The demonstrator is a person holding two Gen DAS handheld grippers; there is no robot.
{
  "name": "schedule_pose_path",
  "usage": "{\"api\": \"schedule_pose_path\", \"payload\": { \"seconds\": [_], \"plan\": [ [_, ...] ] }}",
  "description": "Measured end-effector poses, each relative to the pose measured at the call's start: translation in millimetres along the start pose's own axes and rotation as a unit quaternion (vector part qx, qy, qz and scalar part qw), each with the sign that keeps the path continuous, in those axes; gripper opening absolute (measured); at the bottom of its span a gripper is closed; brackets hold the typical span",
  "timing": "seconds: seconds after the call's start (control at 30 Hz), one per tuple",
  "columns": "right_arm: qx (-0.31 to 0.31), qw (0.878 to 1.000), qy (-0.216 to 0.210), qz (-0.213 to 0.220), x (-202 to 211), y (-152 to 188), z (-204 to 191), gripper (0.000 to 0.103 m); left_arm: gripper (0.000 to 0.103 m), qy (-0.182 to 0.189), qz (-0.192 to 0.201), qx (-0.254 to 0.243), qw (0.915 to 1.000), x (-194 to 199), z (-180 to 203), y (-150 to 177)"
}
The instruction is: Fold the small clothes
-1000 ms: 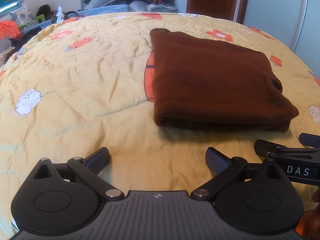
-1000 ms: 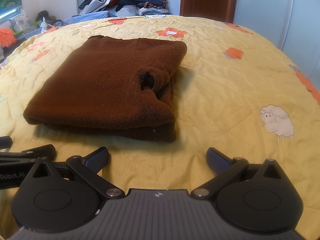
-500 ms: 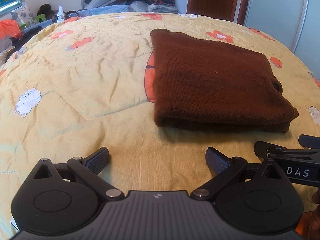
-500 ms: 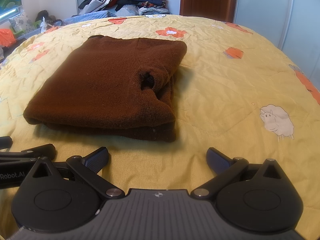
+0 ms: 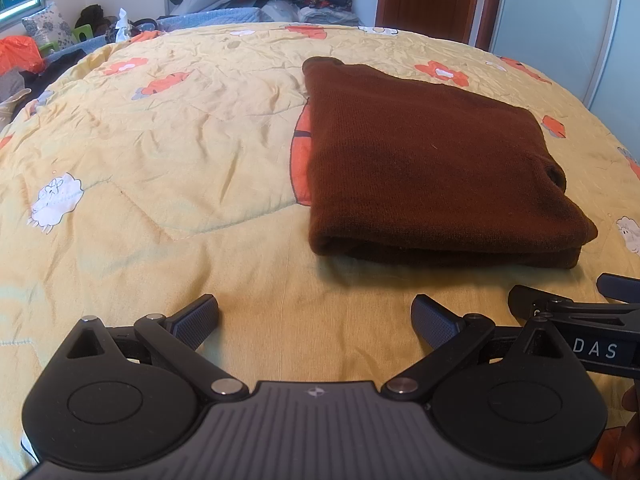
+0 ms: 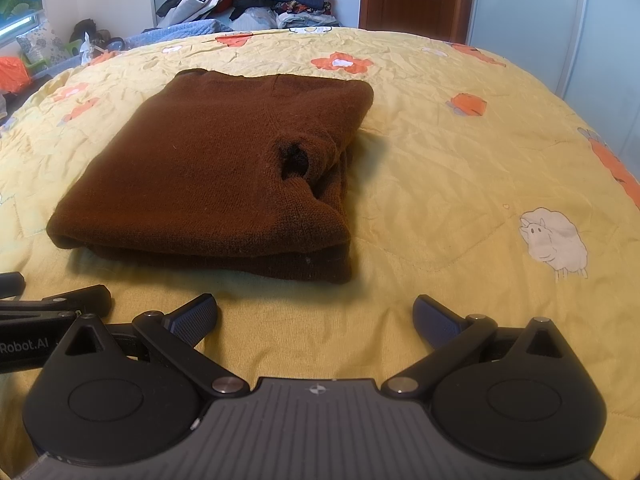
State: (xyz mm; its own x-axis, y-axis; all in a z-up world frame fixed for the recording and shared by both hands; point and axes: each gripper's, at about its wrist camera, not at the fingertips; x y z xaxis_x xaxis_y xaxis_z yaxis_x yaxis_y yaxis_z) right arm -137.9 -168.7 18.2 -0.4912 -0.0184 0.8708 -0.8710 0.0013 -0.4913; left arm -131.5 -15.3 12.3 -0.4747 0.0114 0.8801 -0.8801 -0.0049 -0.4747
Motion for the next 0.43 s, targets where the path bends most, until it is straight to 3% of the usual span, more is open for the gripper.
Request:
{"api": "schedule_pose_path", "payload": {
  "seconds": [0.23,0.43],
  "plan": [
    [0.001,1.000,0.000,-0.001,-0.2,0.5,0.5,0.103,0.103,0.012,0.015,0.011,0.9998,3.5,-3.8,3.5],
    [-0.004,1.000,-0.024,-0.006,2.6,-4.4,9.7,0.103,0.103,-0.005,0.066,-0.001,0.9978,23.3,-16.2,-2.0]
  ]
}}
Point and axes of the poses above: each gripper's, at about its wrist camera, not at the fingertips, and x roughly against the way its jaws point, z to its right, y to its underside, and after that the axes turned 12 degrees about -z, right-handed
